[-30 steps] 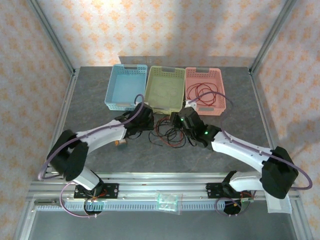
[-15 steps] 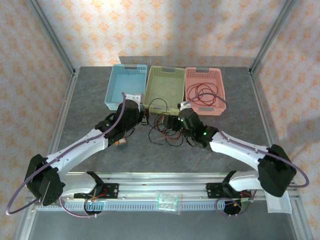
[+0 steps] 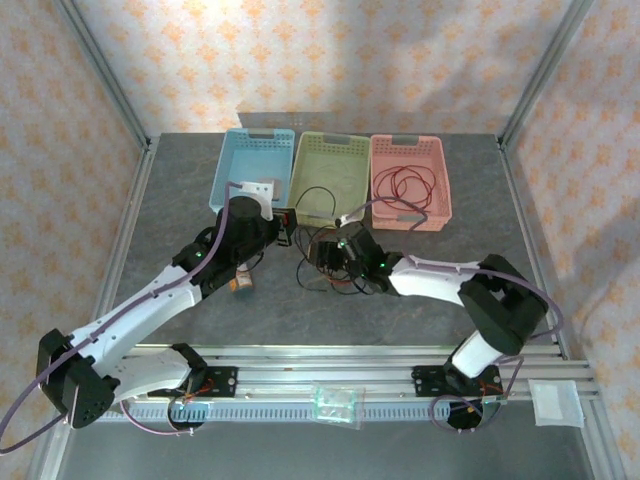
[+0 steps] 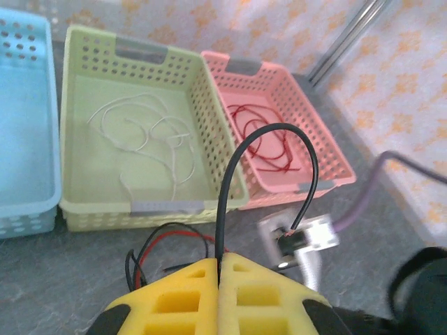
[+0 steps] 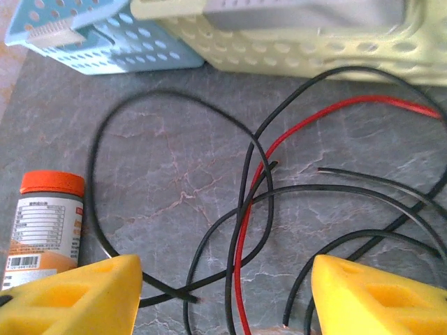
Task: Untangle the cables
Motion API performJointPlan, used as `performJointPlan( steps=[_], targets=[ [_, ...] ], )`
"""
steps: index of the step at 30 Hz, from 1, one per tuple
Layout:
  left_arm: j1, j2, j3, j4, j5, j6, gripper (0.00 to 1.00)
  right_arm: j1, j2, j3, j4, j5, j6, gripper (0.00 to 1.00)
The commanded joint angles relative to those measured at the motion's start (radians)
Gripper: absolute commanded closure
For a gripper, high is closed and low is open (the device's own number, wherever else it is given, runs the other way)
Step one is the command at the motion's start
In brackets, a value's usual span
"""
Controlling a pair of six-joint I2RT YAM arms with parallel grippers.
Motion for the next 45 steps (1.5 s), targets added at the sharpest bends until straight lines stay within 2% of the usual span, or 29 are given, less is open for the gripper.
performJointPlan(
  steps=[1, 9, 17, 32, 45],
  targets=[
    [-0.007, -0.039, 0.057, 0.016, 0.037, 0.023, 1.0, 0.012, 0.035, 0.047, 0.068, -0.043, 0.027, 0.35],
    [-0.007, -0.075, 0.141, -0.022, 0.04, 0.033, 1.0, 0.019, 0.096, 0.051, 0.08, -0.059, 0.049, 0.35],
    [-0.006, -0.086, 0.253, -0.042, 0.045, 0.044, 1.0, 0.019, 0.14, 0.088, -0.037, 0.039, 0.074, 0.37],
    [0.006, 0.005, 0.59, -0.185, 0.077, 0.086, 1.0, 0.019, 0.177, 0.097, -0.084, 0.063, 0.088, 0.38],
    [0.033, 0.063, 0.864, -0.278, 0.046, 0.176, 1.0, 0.019, 0.174, 0.108, -0.191, 0.2, 0.124, 0.42]
  ],
)
